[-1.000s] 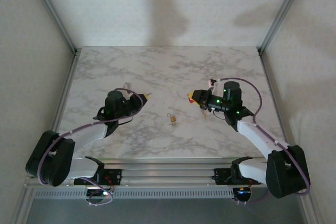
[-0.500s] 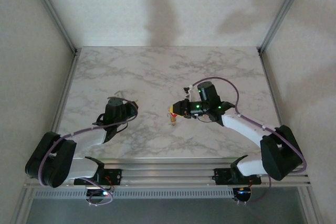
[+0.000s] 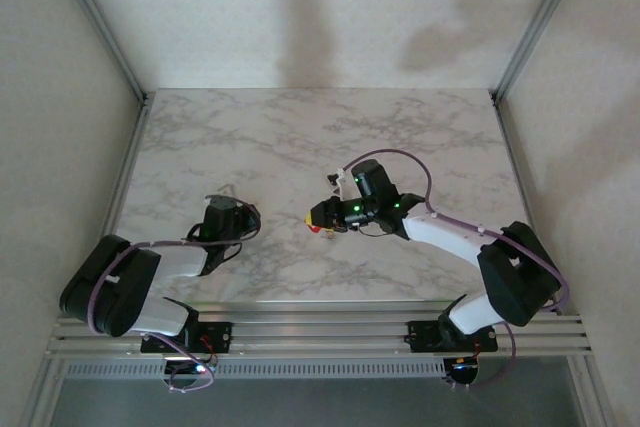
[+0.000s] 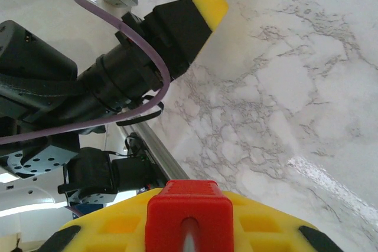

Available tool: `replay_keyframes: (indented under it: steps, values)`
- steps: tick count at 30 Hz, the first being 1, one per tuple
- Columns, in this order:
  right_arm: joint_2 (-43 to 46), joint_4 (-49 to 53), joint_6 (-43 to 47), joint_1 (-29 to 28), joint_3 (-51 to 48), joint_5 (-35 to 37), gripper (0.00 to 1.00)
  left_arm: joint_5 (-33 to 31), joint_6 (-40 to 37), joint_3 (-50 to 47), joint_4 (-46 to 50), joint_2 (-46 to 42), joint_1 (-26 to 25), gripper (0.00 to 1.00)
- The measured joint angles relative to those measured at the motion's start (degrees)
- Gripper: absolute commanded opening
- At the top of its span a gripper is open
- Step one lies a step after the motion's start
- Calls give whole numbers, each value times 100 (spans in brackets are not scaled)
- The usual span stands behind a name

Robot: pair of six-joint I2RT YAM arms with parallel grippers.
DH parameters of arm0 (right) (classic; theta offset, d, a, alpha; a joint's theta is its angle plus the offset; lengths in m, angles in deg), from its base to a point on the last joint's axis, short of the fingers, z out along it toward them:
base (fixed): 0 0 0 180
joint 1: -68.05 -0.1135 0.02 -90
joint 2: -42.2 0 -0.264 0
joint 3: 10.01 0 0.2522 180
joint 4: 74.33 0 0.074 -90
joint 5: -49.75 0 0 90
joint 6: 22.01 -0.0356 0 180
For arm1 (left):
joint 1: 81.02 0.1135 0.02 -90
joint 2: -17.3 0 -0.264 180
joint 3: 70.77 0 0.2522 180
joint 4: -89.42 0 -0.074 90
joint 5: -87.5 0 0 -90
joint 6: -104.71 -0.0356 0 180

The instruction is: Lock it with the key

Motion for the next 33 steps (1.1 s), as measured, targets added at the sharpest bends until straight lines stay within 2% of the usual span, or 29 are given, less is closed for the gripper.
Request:
replay_keyframes:
  steps: [8,18,23,30,31,32,33]
  values:
    - [-275,-50,-4,-63,42,9,0,37,48,-149,-103,179,0,20]
    - [-592,-144,-20,-79,278,-17,0,229,157,-170,-201,101,11,36]
    - [-909,221,101,-79,721,-39,0,258,188,-236,103,-529,42,51]
    - [-1963,1222,643,-151,1910,-28,0,-48,151,-278,236,-1873,85,68]
    - [-2122,1399,734,-195,2074,-26,0,-116,133,-326,208,-2059,85,77]
    - [-2291,1582,824,-247,2256,-15,0,-173,118,-376,179,-2192,85,82]
    - [-2461,1777,929,-306,2457,2,0,-249,81,-444,166,-2358,87,95]
